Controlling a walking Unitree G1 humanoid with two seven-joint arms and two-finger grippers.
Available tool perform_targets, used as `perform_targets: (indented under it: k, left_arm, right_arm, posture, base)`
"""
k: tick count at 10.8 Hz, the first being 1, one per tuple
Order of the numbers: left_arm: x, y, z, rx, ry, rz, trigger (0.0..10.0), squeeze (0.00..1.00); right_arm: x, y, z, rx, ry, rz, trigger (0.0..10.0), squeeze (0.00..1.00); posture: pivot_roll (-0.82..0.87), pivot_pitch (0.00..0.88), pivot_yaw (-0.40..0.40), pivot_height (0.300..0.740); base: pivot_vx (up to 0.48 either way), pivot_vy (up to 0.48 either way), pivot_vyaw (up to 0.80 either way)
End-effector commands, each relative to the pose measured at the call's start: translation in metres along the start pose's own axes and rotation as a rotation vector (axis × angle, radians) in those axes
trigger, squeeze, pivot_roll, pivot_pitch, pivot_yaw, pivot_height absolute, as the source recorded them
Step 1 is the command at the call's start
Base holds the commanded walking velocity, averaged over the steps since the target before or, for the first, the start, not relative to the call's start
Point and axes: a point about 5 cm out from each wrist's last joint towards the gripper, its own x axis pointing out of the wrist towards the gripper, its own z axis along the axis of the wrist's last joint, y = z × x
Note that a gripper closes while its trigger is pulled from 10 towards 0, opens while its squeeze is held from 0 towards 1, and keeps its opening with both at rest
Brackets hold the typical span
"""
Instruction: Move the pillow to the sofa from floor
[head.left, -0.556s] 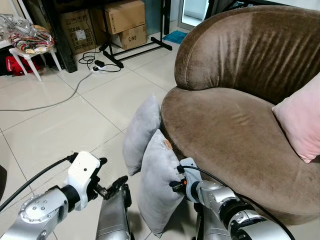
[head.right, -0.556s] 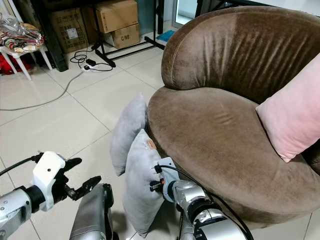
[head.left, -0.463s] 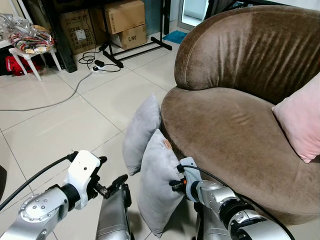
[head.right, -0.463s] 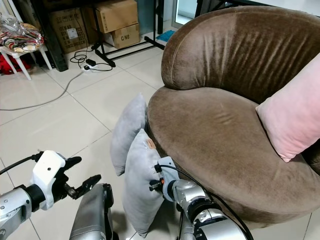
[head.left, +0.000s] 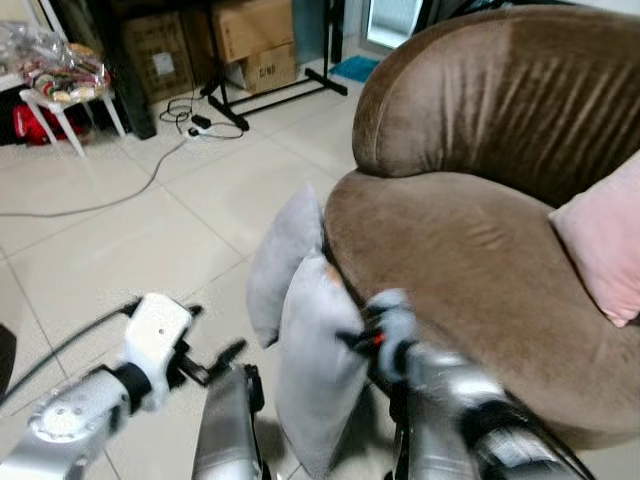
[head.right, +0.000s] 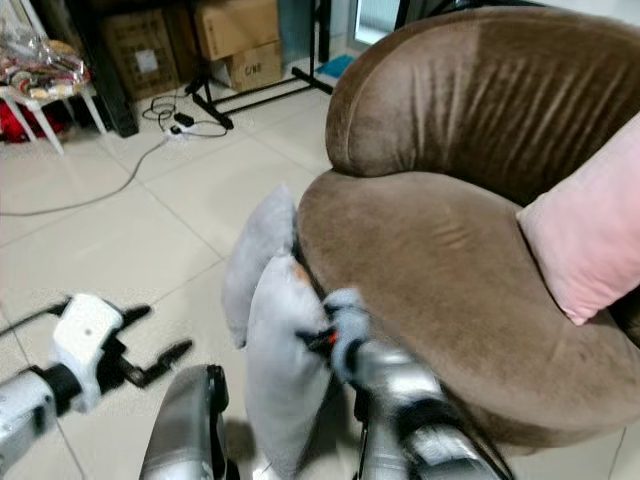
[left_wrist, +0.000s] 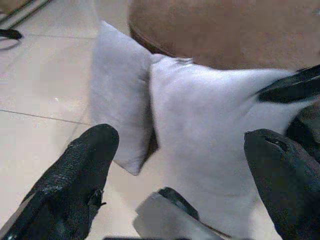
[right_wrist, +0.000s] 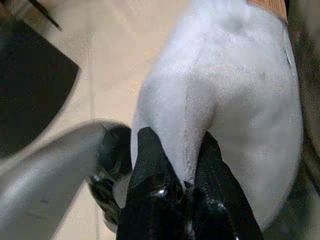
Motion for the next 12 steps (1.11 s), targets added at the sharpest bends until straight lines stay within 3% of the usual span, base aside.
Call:
perform_targets:
  k: [1, 2, 3, 4, 5, 6, 7, 8, 9, 10, 12]
  left_arm:
    - [-0.001, 0.002, 0.004, 0.015, -0.018, 0.016, 10.0, 0.63]
    - [0.001, 0.005, 0.014, 0.032, -0.057, 0.047, 10.0, 0.63]
    - [0.004, 0.005, 0.025, 0.049, -0.101, 0.067, 10.0, 0.62]
    - [0.007, 0.008, 0.032, 0.064, -0.130, 0.094, 10.0, 0.62]
    - [0.010, 0.014, 0.043, 0.085, -0.177, 0.148, 10.0, 0.62]
    - [0.014, 0.019, 0.056, 0.092, -0.231, 0.200, 10.0, 0.62]
    - [0.016, 0.021, 0.063, 0.096, -0.266, 0.240, 10.0, 0.61]
    - [0.017, 0.021, 0.067, 0.089, -0.296, 0.284, 10.0, 0.62]
    - [0.018, 0.021, 0.069, 0.096, -0.310, 0.311, 10.0, 0.61]
    - [0.020, 0.020, 0.070, 0.078, -0.316, 0.349, 10.0, 0.61]
    - [0.022, 0.018, 0.068, 0.079, -0.308, 0.380, 10.0, 0.58]
  right_arm:
    - [-0.005, 0.008, 0.025, -0.001, -0.096, 0.061, 0.0, 0.00]
    - [-0.052, 0.021, 0.085, 0.012, -0.356, 0.151, 0.0, 0.00]
    - [-0.099, 0.028, 0.142, -0.034, -0.576, 0.196, 0.0, 0.00]
    - [-0.126, 0.029, 0.175, -0.086, -0.707, 0.159, 0.0, 0.00]
    - [-0.159, 0.024, 0.215, -0.125, -0.889, 0.013, 0.0, 0.00]
    - [-0.178, 0.024, 0.238, -0.189, -0.966, -0.090, 0.0, 0.00]
    - [-0.176, 0.028, 0.241, -0.275, -0.937, -0.168, 0.0, 0.00]
    - [-0.155, 0.024, 0.228, -0.322, -0.843, -0.293, 0.0, 0.00]
    - [-0.145, 0.019, 0.221, -0.317, -0.800, -0.372, 0.0, 0.00]
    - [-0.123, 0.014, 0.207, -0.252, -0.765, -0.472, 10.0, 0.00]
    - [-0.101, 0.019, 0.187, -0.227, -0.716, -0.487, 10.0, 0.00]
  posture:
    - [0.04, 0.000, 0.004, 0.515]
    - [0.03, 0.000, 0.004, 0.515]
    - [0.02, 0.000, 0.007, 0.515]
    - [0.01, 0.000, 0.014, 0.515]
    - [0.01, 0.000, 0.014, 0.515]
    - [0.01, 0.000, 0.014, 0.515]
    - [0.01, 0.000, 0.009, 0.515]
    - [0.01, 0.000, 0.003, 0.515]
    - [0.01, 0.000, 0.003, 0.515]
    - [0.02, 0.000, -0.002, 0.515]
    - [0.02, 0.000, -0.007, 0.515]
  base:
    - [0.000, 0.000, 0.00]
    - [0.000, 0.000, 0.00]
    - [0.000, 0.000, 0.00]
    - [0.000, 0.000, 0.00]
    - [0.000, 0.000, 0.00]
    - [0.000, 0.000, 0.00]
    - [0.000, 0.000, 0.00]
    - [0.000, 0.000, 0.00]
    - [0.000, 0.000, 0.00]
    - [0.000, 0.000, 0.00]
    - [0.000, 0.000, 0.00]
